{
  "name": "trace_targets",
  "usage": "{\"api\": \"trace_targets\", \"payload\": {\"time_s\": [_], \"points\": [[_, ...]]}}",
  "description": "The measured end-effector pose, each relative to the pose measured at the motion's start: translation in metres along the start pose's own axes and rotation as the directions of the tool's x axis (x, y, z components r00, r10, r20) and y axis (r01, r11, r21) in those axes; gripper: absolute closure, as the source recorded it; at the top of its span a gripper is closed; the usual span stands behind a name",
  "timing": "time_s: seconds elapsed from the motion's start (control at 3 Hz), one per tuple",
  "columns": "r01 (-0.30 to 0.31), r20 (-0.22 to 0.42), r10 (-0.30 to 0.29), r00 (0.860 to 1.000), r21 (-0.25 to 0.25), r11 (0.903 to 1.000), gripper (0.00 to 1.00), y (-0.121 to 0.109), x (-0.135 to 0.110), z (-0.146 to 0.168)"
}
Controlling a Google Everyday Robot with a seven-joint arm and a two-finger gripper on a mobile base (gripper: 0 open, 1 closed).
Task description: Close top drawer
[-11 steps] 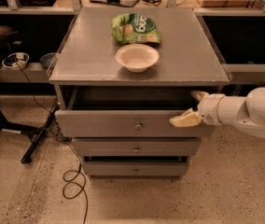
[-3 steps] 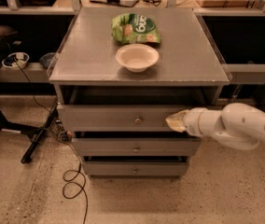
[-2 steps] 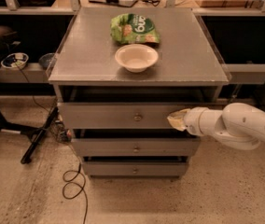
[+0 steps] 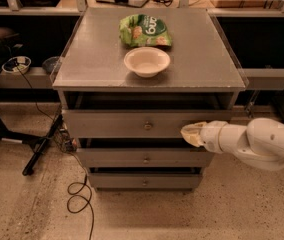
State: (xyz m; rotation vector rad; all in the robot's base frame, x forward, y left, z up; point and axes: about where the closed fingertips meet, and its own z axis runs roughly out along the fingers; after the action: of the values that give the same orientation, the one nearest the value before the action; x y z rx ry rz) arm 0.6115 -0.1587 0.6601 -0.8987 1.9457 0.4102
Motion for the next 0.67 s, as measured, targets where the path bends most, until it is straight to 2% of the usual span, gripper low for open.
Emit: {"api": "trace_targets", "payload": {"time_s": [0.33, 0.67], "points": [[-0.033, 0.017, 0.033, 0.999, 0.006, 0.9994, 0.38, 0.0125, 0.0152, -0.0345], [-0.044, 0.014, 0.044, 0.999, 0.020, 0.9988, 0.15, 0.0092, 0.0221, -0.0427]]}}
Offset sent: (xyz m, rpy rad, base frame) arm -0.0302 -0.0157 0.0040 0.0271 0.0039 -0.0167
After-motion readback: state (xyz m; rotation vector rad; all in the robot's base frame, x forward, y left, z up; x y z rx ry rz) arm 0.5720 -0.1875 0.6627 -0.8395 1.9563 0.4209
